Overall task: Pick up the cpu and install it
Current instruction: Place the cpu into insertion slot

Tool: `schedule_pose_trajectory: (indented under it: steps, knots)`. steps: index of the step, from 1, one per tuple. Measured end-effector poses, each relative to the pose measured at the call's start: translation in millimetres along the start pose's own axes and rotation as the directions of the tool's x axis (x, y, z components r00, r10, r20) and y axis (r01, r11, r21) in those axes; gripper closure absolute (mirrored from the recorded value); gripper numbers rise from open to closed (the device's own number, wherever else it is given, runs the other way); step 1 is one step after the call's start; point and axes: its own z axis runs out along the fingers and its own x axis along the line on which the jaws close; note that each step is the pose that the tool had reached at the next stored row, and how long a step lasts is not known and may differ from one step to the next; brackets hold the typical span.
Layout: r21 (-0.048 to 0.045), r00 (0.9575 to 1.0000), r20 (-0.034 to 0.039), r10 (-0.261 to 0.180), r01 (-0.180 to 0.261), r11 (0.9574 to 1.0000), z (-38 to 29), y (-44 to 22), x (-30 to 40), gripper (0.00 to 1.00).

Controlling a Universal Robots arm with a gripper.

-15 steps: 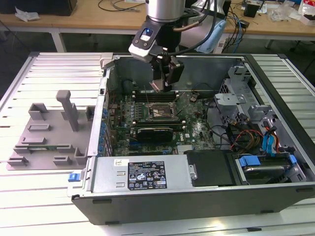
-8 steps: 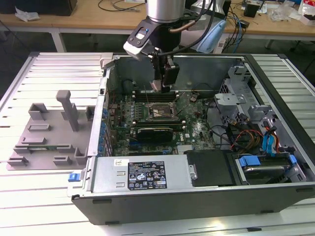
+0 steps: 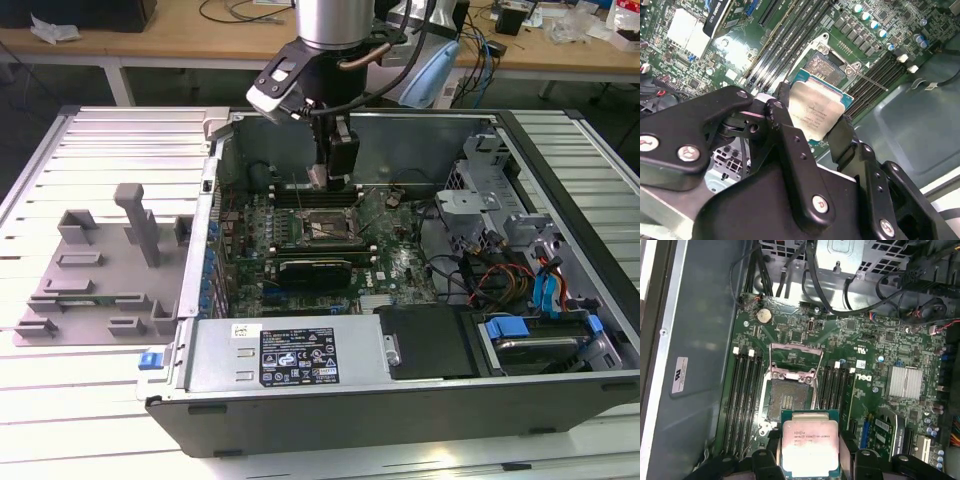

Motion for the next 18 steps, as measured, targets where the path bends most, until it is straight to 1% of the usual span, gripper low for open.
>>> schedule_pose_trajectory:
  steps: [1,3,4,6,8,9,11,14,18]
  knots:
    - [-0.0031,1.0,0.0004,0.0,0.0,1.0,0.3,0.0,0.0,0.46]
    - [-0.0233,1.0,0.0032,0.003,-0.003,0.9997,2.5,-0.3,0.1,0.46]
    - [-0.0291,1.0,0.0044,0.003,-0.003,0.9996,3.2,-0.6,0.1,0.46]
    - [-0.0321,1.0,0.0045,0.004,-0.003,0.9995,3.8,-0.7,0.2,0.46]
    - [-0.0402,1.0,0.0058,0.004,-0.004,0.9992,6.1,-1.2,0.4,0.46]
    - [-0.0466,1.0,0.0066,0.004,-0.004,0.9989,8.3,-1.8,0.5,0.46]
    - [-0.0547,1.0,0.0079,0.005,-0.005,0.9985,12.5,-3.3,0.9,0.46]
    - [-0.0573,0.9999,0.0083,0.008,-0.007,0.9983,14.7,-6.8,3.2,0.46]
    - [-0.0574,0.9998,0.0089,0.017,-0.017,0.9982,16.2,-12.4,8.8,0.46]
